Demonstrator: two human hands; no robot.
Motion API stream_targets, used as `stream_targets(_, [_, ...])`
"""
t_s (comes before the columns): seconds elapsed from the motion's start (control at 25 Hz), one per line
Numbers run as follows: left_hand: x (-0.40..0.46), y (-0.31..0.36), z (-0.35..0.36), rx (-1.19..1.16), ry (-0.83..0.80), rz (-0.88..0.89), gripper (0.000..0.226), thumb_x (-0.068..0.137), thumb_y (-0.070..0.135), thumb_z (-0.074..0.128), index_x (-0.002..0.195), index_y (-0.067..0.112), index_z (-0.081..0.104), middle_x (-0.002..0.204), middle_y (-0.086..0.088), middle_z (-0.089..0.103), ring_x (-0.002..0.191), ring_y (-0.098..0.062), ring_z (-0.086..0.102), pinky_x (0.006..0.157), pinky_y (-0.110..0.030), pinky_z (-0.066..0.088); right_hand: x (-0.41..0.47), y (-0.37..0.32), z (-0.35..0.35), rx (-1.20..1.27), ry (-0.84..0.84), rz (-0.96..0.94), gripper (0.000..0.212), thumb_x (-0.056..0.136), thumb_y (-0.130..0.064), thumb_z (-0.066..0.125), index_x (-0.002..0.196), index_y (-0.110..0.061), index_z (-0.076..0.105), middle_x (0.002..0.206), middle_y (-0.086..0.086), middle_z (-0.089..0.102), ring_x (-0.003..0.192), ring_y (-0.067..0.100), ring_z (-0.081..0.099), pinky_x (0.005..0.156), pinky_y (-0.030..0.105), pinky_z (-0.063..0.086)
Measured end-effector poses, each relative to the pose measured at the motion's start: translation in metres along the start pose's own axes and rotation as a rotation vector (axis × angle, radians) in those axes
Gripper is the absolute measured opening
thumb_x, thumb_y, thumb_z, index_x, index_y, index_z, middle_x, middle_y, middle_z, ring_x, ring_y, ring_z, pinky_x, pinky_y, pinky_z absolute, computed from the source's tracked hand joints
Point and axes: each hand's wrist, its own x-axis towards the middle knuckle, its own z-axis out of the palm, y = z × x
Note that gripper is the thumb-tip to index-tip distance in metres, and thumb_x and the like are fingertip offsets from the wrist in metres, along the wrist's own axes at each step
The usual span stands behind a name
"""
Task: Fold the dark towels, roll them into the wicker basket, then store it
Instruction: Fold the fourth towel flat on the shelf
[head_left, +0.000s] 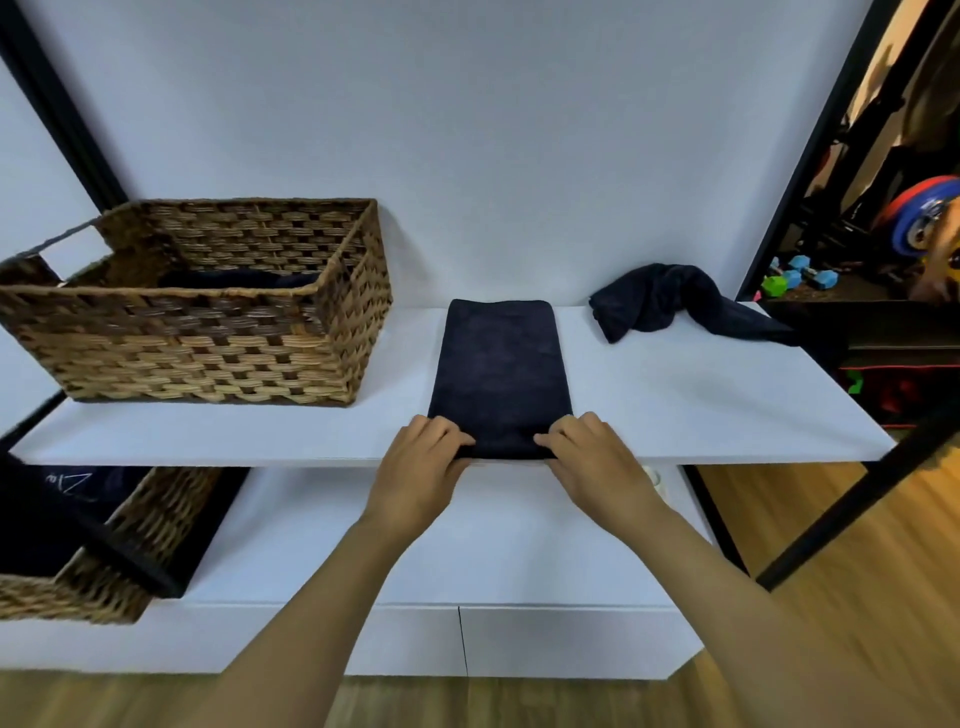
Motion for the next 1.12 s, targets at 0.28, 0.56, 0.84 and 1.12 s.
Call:
stream_targets(0.28, [0.025,0.005,-0.022,-0.138,-0.101,-0.325,0.019,0.108,0.025,0.041,0.094,0.022,0.055,0.085,0.001,0.063,0.082,-0.022,0.049,0.092,-0.038,0.039,0.019,0.006,-0.022,0.460,-0.143,0.444,0.022,0.103,-0.032,0.052,0.119,-0.025,0.065,0.102,-0.003,0.062,0.096,0.015,0.058,0.086,0.030,0.048])
stream_targets(0.56, [0.013,-0.015,-0.016,-0.174,-0.143,-0.098,0.036,0.090,0.051,0.069,0.112,0.023,0.063,0.101,0.015,0.056,0.094,-0.008,0.044,0.089,-0.035,0.041,0.013,0.007,-0.018,0.471,-0.108,0.461,0.011,0.103,-0.032,0.052,0.108,-0.030,0.061,0.093,-0.006,0.057,0.089,0.014,0.055,0.076,0.026,0.045])
stream_targets(0.84, [0.017,-0.003,-0.026,-0.299,-0.128,-0.343,0.030,0.103,0.040,0.053,0.090,0.017,0.066,0.074,0.007,0.062,0.075,-0.018,0.058,0.080,-0.037,0.041,0.022,-0.002,-0.022,0.492,-0.146,0.532,0.012,0.101,-0.029,0.051,0.095,-0.027,0.061,0.079,-0.005,0.063,0.078,0.019,0.059,0.074,0.037,0.052])
stream_targets(1.12, [0.034,0.015,-0.025,-0.125,-0.169,-0.498,0.017,0.104,0.040,0.049,0.099,0.024,0.052,0.080,0.007,0.065,0.074,-0.019,0.059,0.080,-0.037,0.044,0.034,-0.010,-0.028,0.366,-0.225,0.574,0.011,0.099,-0.027,0.052,0.091,-0.023,0.060,0.077,-0.006,0.065,0.073,0.018,0.058,0.083,0.038,0.047])
